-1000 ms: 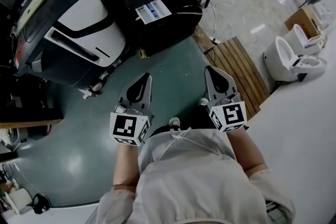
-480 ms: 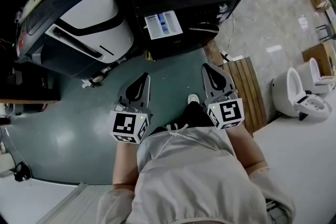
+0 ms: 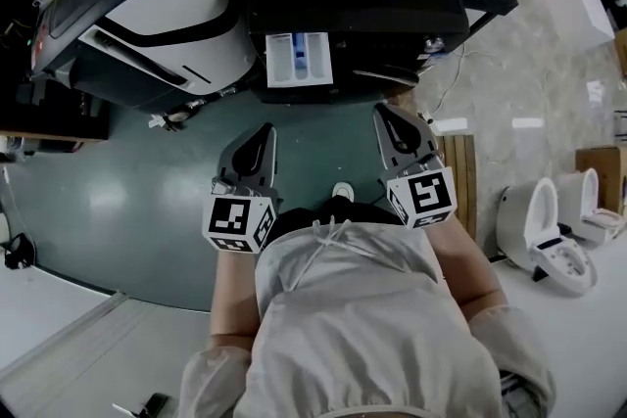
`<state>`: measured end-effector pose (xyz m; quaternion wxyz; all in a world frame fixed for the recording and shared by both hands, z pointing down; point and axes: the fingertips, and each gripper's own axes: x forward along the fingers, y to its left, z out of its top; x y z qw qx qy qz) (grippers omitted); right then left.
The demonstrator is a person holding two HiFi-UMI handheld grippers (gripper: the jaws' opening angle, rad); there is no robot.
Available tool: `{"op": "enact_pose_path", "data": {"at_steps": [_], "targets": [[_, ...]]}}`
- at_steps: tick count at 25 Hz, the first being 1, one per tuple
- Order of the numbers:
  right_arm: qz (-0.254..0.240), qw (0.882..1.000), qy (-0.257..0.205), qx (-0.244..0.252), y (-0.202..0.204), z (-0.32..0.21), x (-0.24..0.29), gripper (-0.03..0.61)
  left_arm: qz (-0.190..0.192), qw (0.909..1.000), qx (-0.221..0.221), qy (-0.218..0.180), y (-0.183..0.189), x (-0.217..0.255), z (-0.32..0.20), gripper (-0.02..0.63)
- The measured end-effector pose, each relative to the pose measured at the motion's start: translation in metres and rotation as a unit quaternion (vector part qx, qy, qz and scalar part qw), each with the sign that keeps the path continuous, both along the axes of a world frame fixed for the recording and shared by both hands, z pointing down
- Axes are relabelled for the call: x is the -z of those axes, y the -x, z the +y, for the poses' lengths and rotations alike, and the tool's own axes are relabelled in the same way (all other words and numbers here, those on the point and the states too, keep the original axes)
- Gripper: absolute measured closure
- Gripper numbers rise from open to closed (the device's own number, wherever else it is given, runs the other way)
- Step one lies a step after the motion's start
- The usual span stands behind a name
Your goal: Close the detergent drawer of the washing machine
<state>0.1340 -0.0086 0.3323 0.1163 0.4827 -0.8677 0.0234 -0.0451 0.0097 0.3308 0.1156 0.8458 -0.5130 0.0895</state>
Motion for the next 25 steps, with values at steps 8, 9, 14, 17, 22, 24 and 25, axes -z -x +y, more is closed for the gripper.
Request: {"op": "enact_pose_path", "data": {"at_steps": [8, 9, 14, 17, 22, 24, 25], "targets": [[0.003, 0.999, 0.043, 0.016, -0.013, -0.036, -0.036, 0.574, 0.011, 0.9997, -0.002, 0.021, -0.019, -0.042, -0.022, 0.595], [0.003, 0.998, 0.053, 0.015, -0.012, -0.040, -0.043, 0.574, 0.017, 0.9996, 0.001, 0.022, -0.017, -0.049, -0.027, 0.595], [0.020, 0.997, 0.075, 0.019, 0.006, -0.061, -0.077, 0.574, 0.019, 0.9986, 0.013, 0.047, -0.004, -0.092, -0.052, 0.595], [0.030, 0.995, 0.089, 0.026, 0.015, -0.071, -0.099, 0.574, 0.018, 0.9981, 0.010, 0.058, 0.000, -0.118, -0.064, 0.595], [0.043, 0.992, 0.109, 0.046, 0.027, -0.078, -0.139, 0.574, 0.019, 0.9968, 0.008, 0.077, 0.001, -0.159, -0.076, 0.595], [0.047, 0.991, 0.109, 0.054, 0.030, -0.079, -0.151, 0.574, 0.018, 0.9961, 0.005, 0.086, 0.000, -0.175, -0.079, 0.595], [0.048, 0.991, 0.110, 0.056, 0.031, -0.079, -0.157, 0.574, 0.019, 0.9957, 0.005, 0.091, -0.001, -0.181, -0.080, 0.595]]}}
